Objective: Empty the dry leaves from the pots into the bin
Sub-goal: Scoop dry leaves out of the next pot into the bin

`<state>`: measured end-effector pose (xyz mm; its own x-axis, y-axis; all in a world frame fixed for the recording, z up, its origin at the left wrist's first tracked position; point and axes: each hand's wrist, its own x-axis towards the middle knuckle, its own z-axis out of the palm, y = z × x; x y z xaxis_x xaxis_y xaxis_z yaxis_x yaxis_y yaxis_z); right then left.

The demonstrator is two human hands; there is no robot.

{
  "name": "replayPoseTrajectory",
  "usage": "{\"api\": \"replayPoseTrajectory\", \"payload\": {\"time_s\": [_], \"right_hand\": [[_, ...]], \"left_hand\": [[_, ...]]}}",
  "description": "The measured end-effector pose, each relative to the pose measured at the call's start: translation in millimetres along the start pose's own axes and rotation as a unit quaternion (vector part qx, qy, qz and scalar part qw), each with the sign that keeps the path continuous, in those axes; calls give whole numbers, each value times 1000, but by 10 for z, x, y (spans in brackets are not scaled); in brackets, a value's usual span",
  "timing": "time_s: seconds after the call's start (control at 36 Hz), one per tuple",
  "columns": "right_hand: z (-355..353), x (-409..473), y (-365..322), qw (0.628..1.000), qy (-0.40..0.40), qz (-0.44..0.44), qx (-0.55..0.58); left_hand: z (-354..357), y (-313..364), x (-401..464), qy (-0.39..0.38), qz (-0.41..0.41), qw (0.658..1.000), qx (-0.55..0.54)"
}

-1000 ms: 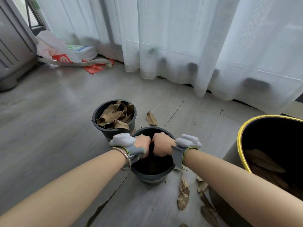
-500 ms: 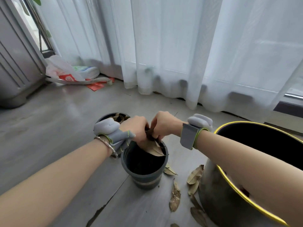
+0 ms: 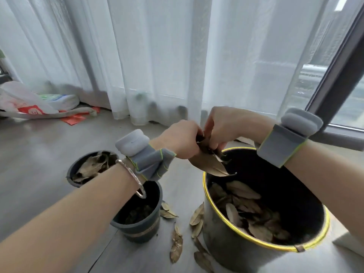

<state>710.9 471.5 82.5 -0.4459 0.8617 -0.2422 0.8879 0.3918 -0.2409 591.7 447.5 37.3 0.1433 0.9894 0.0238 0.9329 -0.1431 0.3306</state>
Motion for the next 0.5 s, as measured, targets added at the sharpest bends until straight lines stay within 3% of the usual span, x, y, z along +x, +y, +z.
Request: {"api": "replayPoseTrajectory", "payload": {"time_s": [0.25, 0.5], "right_hand": [[427, -264, 833, 992, -50, 105, 51], [1017, -343, 1223, 978, -128, 137, 97]], "left_hand": [[797, 610, 170, -85, 52, 995, 12], [1310, 816, 65, -164, 64, 980, 90]]}}
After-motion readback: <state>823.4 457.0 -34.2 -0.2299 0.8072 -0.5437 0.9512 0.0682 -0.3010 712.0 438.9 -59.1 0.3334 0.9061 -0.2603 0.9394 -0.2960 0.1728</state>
